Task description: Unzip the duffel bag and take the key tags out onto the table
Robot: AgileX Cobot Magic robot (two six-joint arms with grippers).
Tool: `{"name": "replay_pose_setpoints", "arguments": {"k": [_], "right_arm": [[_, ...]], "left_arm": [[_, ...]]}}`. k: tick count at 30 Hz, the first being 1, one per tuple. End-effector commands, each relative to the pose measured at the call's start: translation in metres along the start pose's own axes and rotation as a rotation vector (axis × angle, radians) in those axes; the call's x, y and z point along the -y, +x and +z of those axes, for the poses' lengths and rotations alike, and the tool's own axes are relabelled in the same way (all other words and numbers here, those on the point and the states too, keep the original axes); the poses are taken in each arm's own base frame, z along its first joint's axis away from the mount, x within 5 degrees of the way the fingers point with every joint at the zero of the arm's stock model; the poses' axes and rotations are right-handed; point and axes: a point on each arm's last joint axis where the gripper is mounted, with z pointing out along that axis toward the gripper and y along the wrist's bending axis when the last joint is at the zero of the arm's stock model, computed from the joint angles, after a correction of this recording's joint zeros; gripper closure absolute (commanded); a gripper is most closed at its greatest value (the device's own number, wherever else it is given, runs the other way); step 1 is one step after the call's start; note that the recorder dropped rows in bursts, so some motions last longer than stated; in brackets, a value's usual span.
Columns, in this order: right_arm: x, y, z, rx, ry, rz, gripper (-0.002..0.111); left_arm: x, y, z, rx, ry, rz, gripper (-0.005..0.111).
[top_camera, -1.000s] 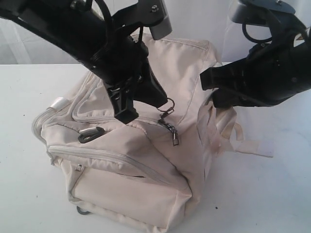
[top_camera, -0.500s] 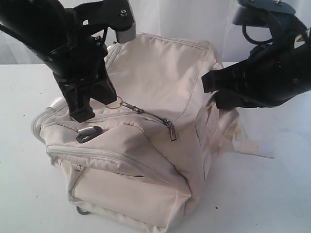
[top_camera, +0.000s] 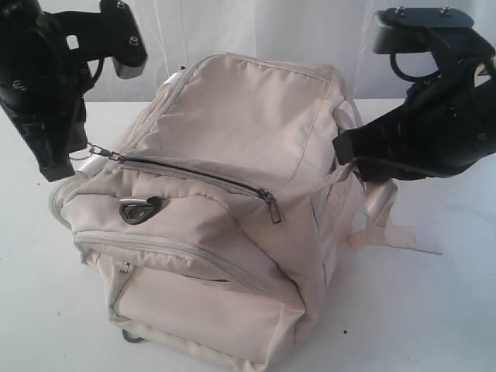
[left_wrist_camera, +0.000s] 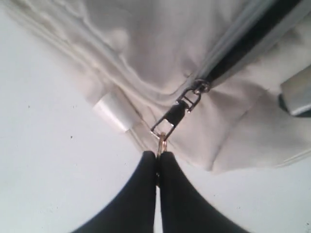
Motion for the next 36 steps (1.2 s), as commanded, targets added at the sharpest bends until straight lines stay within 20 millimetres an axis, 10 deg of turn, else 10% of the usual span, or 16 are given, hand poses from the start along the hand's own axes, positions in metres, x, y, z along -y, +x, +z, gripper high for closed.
{"name": "replay_pose_setpoints", "arguments": {"k": [1,8,22,31,36], "right_arm": [[0.004,-0.001,-0.003,0.019,0.045,-0.048,0.108],[0.010,0.012,0.010,-0.029,0.071,-0.352,0.108],[0.005,0.015,0.012,-0.035,0.013,-0.212,0.108],[0.002,0.013,0.002,0.014,0.001,-0.291,0.039],[-0.022,-0.007,-0.029,0.217,-0.163,-0.353,0.043]], "left_arm": [[-0.016,0.018,-0.001,-0.058,-0.051,-0.074,0.107],[-0.026,0.025,-0.001,-0.085,-0.105,-0.083,0.107],[-0.018,0.023,0.000,-0.068,-0.020,-0.108,0.107],[-0.008,0.015,0.000,0.014,0.094,-0.149,0.107],[-0.008,0.015,0.000,0.016,0.092,-0.149,0.107]]}}
